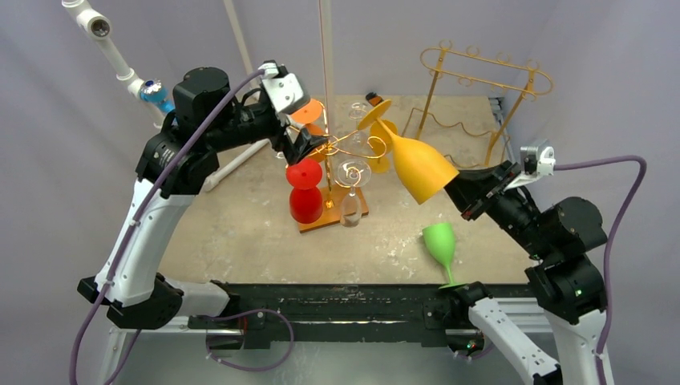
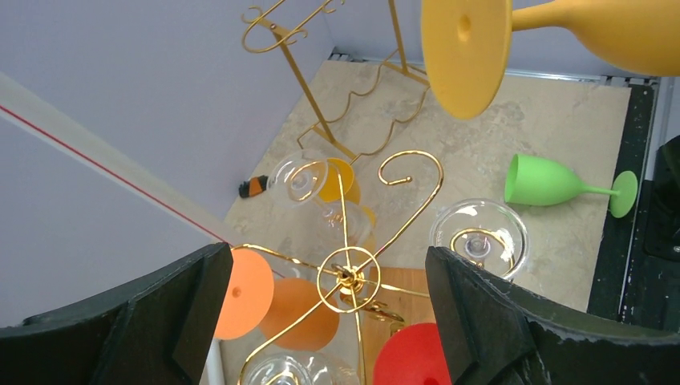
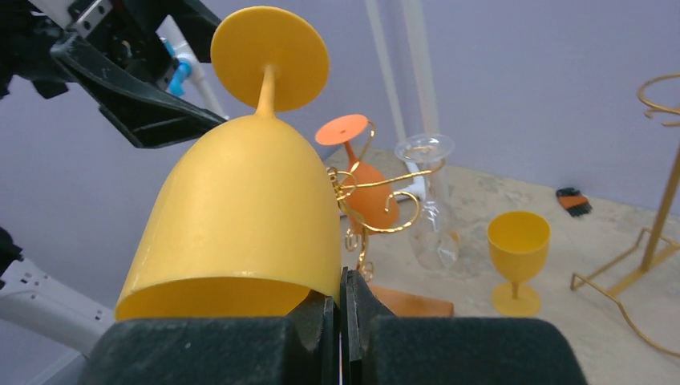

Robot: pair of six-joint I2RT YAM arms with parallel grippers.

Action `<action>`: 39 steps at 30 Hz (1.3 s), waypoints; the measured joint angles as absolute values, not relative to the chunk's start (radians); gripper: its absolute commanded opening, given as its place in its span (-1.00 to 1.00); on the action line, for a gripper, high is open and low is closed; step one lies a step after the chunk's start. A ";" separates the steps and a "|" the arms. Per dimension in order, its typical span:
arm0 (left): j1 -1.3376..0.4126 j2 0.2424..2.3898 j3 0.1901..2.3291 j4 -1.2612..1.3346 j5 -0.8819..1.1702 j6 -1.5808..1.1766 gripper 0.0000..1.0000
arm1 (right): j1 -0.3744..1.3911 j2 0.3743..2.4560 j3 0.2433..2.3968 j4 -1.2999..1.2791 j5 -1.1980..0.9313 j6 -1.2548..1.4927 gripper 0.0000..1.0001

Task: Place the wine glass upside down on the wine glass rack
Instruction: Turn the wine glass upside down at the wine rack.

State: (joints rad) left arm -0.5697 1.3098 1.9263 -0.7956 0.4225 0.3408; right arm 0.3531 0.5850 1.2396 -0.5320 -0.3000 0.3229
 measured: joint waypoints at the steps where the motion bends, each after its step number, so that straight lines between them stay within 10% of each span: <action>1: -0.570 1.314 1.927 -0.789 0.438 0.340 1.00 | 0.353 0.598 1.242 -0.510 -0.326 0.324 -1.00; 23: -0.570 1.400 2.008 -0.673 0.555 0.334 0.04 | 0.354 0.810 1.256 -0.183 -0.550 0.448 -1.00; 32: -0.570 1.406 2.007 -0.647 0.554 0.334 0.20 | 0.355 0.844 1.249 -0.159 -0.550 0.470 -1.00; 39: -0.571 1.406 1.998 -0.640 0.551 0.341 -0.49 | 0.359 0.863 1.215 -0.138 -0.553 0.490 -0.80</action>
State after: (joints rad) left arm -0.5709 1.4063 1.9984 -0.6403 0.5514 0.3412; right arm 0.3592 0.8627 1.2148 -0.1383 -0.5526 0.4900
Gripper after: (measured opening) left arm 0.412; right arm 0.027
